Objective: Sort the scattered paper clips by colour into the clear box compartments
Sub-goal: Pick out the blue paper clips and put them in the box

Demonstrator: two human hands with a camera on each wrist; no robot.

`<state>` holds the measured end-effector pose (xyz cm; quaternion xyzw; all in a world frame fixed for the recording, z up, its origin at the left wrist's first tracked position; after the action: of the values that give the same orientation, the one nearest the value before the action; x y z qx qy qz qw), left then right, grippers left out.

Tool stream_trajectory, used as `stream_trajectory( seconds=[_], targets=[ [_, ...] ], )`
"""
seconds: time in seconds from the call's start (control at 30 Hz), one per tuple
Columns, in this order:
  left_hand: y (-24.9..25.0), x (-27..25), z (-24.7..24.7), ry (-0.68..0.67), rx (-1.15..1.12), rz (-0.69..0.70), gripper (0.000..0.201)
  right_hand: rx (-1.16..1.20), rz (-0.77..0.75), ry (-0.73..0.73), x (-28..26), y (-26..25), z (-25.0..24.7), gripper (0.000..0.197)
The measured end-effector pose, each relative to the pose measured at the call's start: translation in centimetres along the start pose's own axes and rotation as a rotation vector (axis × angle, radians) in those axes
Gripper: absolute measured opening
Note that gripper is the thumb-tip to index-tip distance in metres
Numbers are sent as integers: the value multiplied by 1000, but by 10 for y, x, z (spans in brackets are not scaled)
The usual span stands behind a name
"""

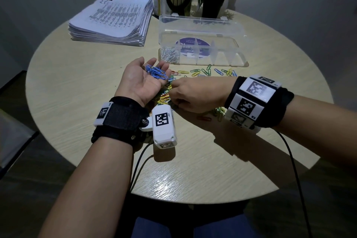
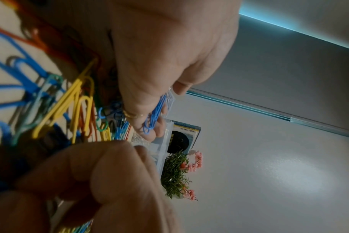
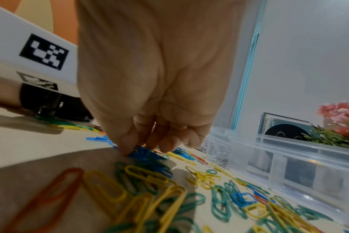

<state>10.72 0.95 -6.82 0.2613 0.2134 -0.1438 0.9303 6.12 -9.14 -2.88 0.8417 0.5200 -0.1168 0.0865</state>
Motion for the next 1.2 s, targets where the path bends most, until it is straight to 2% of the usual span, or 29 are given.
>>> stream_trajectory(
  seconds=[0.17,0.33,0.43,0.53,0.6,0.7,0.8,1.0,1.2],
  targets=[
    [2,1,-1,4,4,4,35,112,37,119,-1,13,-8,16],
    [0,1,0,-4,7,-2,31,371,223,297,-10,40,-26,11],
    [-1,0,1,-20,4,-4,29,472,249,358,-7,47,-33,9],
    [-3,0,4,-48,-13,-18,28,675,282,467,-1,51,-39,4],
    [-5,-2,8,-78,-20,-28,28,761,307,548,5,54,-44,10],
    [-7,-3,10,-110,-6,-37,36,758,351,579,15,56,-46,16],
    [-7,-2,10,-106,-30,-44,38,793,347,572,19,56,-47,21],
    [0,-1,2,-11,-27,8,32,663,428,567,4,68,-47,10],
    [4,0,-2,8,-41,22,32,462,409,107,-5,57,-13,8]
  ],
)
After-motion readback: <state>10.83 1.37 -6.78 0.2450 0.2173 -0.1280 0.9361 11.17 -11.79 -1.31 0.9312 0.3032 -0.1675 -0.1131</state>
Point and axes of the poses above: each hand's wrist, its own x-axis towards the middle knuckle, its own z-axis out of the palm, y = z × x, the point moved 6 cm from there along x, towards the middle knuckle, and after that the axes turned 7 degrees about -z, right-handed, at the moved point
